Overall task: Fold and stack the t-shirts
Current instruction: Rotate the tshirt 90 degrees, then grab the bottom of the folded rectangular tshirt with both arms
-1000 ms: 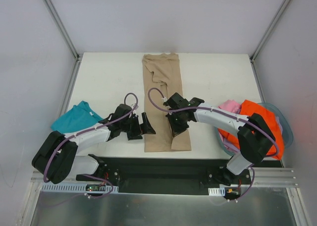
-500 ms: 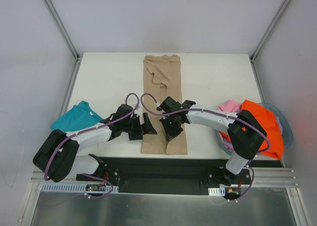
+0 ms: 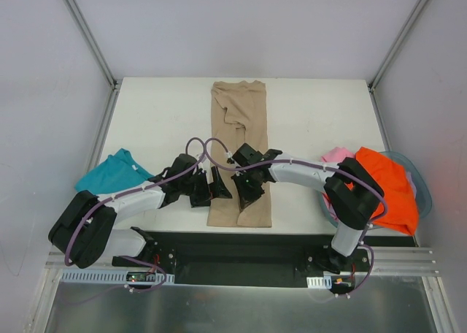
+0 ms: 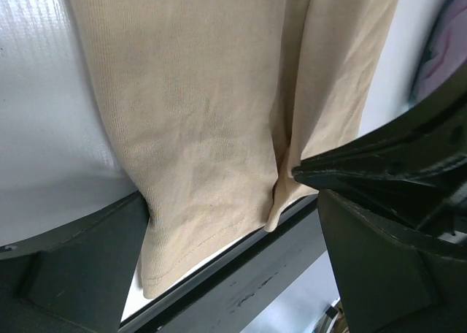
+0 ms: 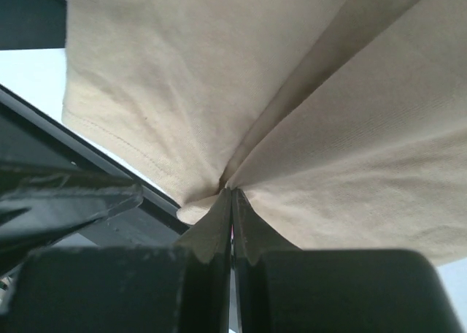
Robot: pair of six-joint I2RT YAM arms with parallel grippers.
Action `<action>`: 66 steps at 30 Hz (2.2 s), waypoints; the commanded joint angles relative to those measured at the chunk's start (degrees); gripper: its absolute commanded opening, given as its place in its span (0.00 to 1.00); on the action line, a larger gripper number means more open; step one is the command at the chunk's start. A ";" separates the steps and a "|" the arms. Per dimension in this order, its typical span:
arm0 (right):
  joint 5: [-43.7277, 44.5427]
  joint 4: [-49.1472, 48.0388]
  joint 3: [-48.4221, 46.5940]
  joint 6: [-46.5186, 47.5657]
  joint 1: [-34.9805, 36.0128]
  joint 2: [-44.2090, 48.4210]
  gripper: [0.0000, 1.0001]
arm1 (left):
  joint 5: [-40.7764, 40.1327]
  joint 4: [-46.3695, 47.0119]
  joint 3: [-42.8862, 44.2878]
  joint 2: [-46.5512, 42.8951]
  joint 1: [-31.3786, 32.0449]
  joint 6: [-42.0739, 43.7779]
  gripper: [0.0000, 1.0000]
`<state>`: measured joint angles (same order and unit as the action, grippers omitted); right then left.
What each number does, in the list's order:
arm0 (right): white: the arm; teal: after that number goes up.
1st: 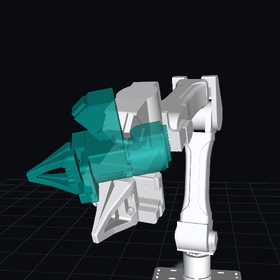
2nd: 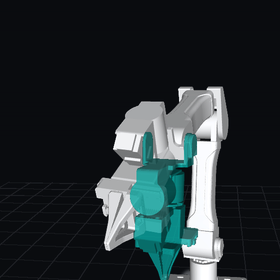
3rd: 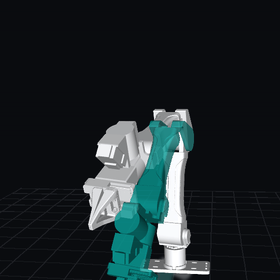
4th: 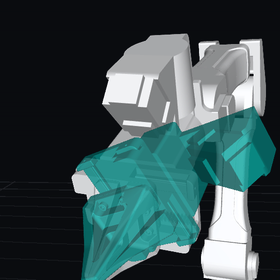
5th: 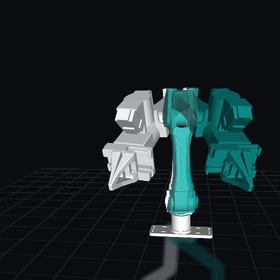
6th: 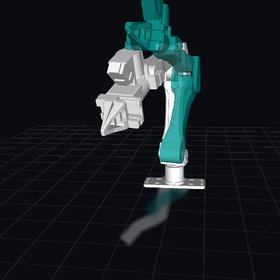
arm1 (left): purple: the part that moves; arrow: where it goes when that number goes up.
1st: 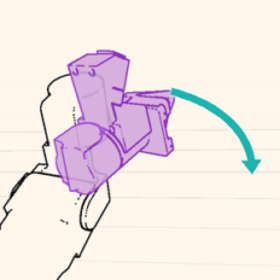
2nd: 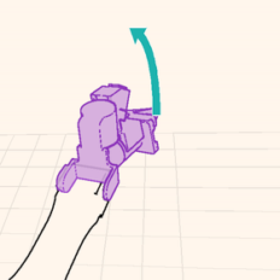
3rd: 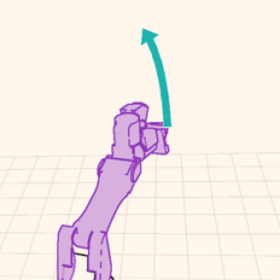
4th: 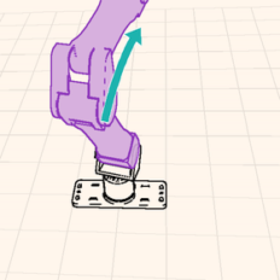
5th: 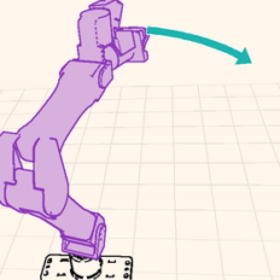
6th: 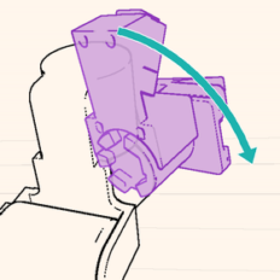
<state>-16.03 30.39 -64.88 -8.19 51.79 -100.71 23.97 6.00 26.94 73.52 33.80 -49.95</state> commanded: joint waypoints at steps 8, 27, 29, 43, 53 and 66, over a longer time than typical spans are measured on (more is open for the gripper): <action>-2.60 -0.16 -0.51 -0.43 0.68 0.85 0.48 | -1.11 -2.83 -0.92 -1.18 0.56 0.56 0.99; 23.41 5.20 12.22 -1.82 0.16 33.38 0.97 | -4.89 -10.39 -3.64 -8.92 2.67 -1.55 0.99; 22.11 6.08 14.07 -4.28 -0.11 32.94 0.97 | -4.98 -10.48 -4.61 -8.83 3.63 -2.43 0.98; 11.73 -2.09 22.96 -12.03 -0.20 23.81 0.73 | -9.20 -12.76 -6.81 -7.69 5.84 -5.24 0.39; 7.34 -5.08 26.47 -15.53 -0.20 21.51 0.38 | -8.41 -13.29 -7.25 -7.60 6.27 -6.03 0.17; 1.35 -11.60 35.18 -20.55 2.09 30.73 0.07 | -8.41 -13.12 -11.64 -19.01 10.41 -12.53 0.00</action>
<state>-11.77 18.35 -31.09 -26.59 52.25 -73.14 15.99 -4.32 16.73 59.22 43.16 -59.92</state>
